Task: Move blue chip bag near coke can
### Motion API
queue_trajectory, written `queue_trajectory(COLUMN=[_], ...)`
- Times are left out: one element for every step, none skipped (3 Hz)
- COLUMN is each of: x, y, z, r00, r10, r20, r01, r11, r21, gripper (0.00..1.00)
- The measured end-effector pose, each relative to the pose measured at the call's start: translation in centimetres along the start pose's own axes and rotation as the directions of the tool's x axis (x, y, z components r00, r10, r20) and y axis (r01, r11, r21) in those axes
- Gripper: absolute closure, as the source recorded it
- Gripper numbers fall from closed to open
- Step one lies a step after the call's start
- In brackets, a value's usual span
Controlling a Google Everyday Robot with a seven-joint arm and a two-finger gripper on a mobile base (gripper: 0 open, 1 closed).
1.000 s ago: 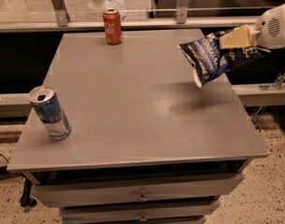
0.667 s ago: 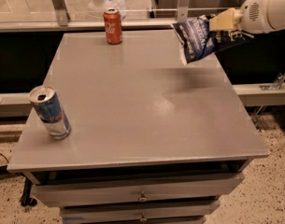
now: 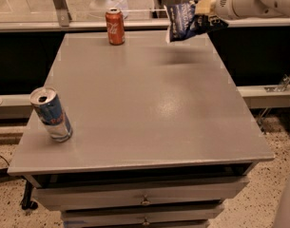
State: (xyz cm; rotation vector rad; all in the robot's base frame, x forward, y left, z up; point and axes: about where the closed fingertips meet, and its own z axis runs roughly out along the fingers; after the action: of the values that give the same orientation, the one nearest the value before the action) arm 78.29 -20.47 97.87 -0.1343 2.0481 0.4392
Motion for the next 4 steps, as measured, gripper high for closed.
queue_trajectory(x=[-1.2,-1.2,-0.6,0.3], y=[0.3,2.0,4.4,6.9], z=[4.5,8.1,10.3,11.9], r00=[0.998,0.994,0.99,0.985], r10=[0.062,0.114,0.137,0.159], r20=[0.017,0.0,-0.031,-0.069], r01=[-0.062,-0.114,-0.138,-0.162], r11=[0.9978,0.9934,0.9904,0.9857], r21=[0.023,0.017,-0.011,-0.046], gripper=[1.0,1.0,1.0,1.0])
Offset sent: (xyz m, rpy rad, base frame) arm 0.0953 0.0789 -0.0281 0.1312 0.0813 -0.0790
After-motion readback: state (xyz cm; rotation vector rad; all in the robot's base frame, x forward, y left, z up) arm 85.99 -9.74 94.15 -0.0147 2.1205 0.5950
